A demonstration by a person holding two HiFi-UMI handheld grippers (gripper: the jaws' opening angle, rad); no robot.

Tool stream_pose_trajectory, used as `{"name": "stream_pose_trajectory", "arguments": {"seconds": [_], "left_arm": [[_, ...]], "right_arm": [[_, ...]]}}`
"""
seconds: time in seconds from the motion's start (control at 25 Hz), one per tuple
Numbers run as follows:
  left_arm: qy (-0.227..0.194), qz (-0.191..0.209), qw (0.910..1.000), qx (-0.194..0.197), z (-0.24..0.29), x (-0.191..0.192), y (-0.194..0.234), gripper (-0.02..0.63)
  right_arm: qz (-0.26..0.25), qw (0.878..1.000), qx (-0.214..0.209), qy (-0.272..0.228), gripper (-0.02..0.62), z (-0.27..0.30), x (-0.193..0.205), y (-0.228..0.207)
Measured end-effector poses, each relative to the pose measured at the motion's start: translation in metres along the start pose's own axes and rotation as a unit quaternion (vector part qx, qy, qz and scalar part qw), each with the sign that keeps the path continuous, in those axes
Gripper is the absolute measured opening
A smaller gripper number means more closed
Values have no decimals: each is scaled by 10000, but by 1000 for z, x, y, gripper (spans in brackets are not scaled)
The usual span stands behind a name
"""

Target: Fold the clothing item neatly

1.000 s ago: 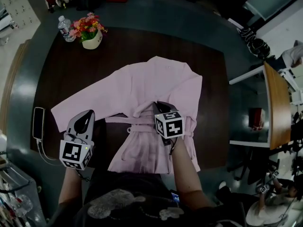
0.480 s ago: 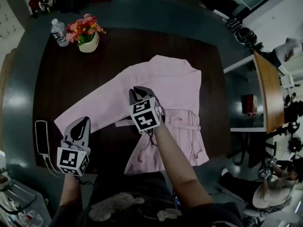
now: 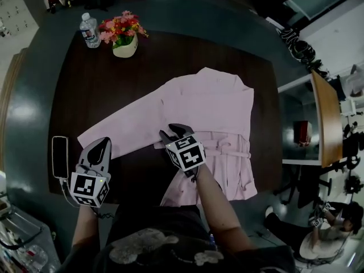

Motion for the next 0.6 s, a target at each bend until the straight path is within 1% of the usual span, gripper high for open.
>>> {"name": "stream_pose_trajectory", "arguments": {"seconds": [0.12, 0.2, 0.28, 0.4, 0.48, 0.6], "left_arm": [[20, -124, 9998, -174, -12, 9, 13, 9], [115, -245, 9987, -432, -23, 17, 28, 9], [284, -378, 9961, -746, -37, 29, 44, 9], [448, -545, 9908, -1158, -60, 45, 66, 9], [491, -622, 9886, -1282, -71, 53, 75, 9], [541, -712, 9875, -1297, -83, 63, 86, 9]], "right_arm": [[-228, 9987, -378, -273, 134, 0, -8, 32], [-594, 9942, -771, -454, 133, 3, -16, 70], [-1078, 9859, -1207, -422, 129, 13, -17, 117], [-1665, 9699, -1771, -156, 126, 33, -10, 182], [-1940, 9612, -1960, -72, 126, 46, -5, 216], [-2297, 9530, -1977, 33, 126, 67, 0, 254]]}}
Point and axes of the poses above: the fingertips, and each gripper's own axes: z forward along the fingers, y to its left, x out of its underside, the point moved 8 cm from there along -z, backward along the fingers, and after that the axes turned 1 degree about -x, right-handed, at the moved point
